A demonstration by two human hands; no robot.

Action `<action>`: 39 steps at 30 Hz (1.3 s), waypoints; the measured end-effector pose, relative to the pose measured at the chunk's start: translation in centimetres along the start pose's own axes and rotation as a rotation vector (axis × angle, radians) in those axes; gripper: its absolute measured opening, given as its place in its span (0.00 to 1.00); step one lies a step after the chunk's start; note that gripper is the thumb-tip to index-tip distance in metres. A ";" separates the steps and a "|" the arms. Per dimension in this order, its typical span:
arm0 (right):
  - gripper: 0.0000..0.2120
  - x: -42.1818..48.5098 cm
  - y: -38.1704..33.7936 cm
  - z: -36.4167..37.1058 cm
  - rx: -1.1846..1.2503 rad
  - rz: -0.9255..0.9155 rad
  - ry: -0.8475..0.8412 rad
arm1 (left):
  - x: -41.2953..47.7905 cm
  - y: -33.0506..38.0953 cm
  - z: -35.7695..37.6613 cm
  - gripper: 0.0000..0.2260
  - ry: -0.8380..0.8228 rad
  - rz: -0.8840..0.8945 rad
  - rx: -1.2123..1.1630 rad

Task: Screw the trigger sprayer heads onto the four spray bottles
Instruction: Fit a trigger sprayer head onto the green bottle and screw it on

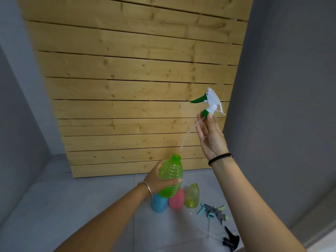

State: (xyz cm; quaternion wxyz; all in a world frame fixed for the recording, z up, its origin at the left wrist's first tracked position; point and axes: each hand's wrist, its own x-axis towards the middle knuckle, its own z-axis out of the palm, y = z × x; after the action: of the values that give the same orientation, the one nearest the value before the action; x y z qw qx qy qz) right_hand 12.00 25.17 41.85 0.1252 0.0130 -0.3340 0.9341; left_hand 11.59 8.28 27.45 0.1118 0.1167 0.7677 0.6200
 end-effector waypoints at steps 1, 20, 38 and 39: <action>0.09 0.0 0.2 0.0 0.003 0.004 -0.003 | 0.0 0.1 0.1 0.34 -0.002 0.002 0.002; 0.12 -1.3 2.9 -2.5 -0.811 0.230 -0.384 | -0.2 3.9 -1.3 0.24 0.086 0.116 -0.009; 0.12 -1.3 1.2 -0.5 -0.990 0.083 -0.459 | -0.9 6.2 -1.0 0.38 0.170 0.276 0.126; 0.11 -1.3 1.5 -0.4 -0.995 0.046 -0.434 | -1.1 6.3 -1.0 0.39 0.197 0.316 0.155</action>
State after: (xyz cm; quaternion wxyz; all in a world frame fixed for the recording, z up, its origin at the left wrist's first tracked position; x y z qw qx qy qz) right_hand 12.91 24.03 40.48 0.0242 0.1375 -0.7542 0.6417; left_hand 12.56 8.33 33.89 -0.0716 0.1827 0.7926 0.5773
